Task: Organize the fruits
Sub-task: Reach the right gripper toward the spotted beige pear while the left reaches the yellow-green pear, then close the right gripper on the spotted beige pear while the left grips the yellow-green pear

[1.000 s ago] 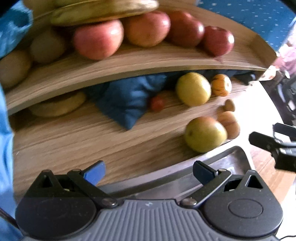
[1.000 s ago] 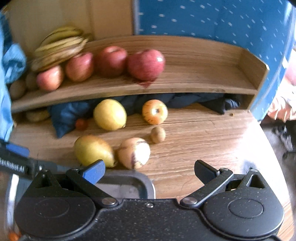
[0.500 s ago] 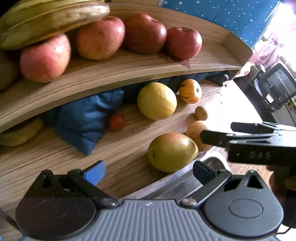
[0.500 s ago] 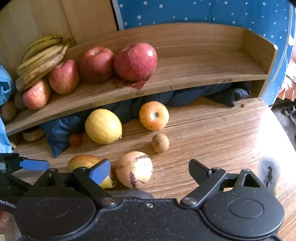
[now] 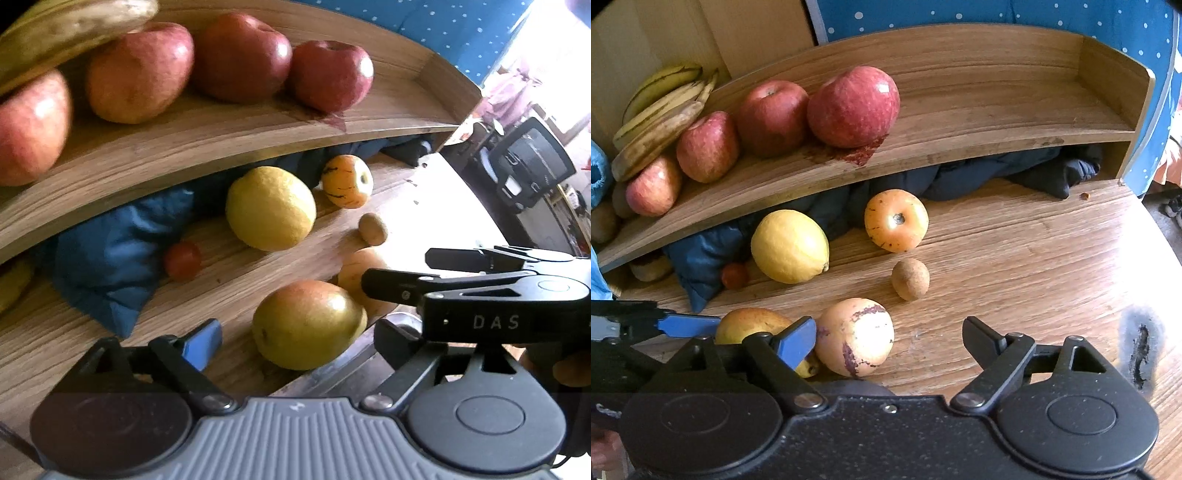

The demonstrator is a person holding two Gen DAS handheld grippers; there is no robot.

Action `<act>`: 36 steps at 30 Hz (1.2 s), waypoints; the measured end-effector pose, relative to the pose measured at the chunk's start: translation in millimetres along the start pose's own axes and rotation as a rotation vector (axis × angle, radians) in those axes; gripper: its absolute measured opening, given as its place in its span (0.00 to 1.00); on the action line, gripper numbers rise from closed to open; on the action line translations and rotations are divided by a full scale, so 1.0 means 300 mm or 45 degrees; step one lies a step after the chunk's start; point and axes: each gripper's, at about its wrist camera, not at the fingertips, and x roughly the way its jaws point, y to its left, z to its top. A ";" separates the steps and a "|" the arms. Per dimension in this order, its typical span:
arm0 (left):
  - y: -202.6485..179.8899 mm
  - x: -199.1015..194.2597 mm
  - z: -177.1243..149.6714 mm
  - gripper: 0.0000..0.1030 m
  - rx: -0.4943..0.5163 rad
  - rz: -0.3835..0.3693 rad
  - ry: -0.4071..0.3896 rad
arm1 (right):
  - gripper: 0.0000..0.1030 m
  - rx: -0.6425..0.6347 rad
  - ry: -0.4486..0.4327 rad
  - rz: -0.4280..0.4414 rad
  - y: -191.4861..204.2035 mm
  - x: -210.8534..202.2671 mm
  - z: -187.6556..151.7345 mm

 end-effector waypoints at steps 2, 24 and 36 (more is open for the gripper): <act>-0.002 0.008 0.002 0.82 0.008 -0.013 -0.001 | 0.84 0.003 0.007 0.005 0.001 0.005 0.000; 0.092 -0.051 -0.034 0.66 -0.159 0.026 -0.038 | 0.80 0.003 0.032 0.019 0.016 0.026 0.005; 0.122 -0.054 -0.037 0.65 -0.200 0.055 -0.059 | 0.78 -0.064 0.080 0.032 0.068 0.070 -0.017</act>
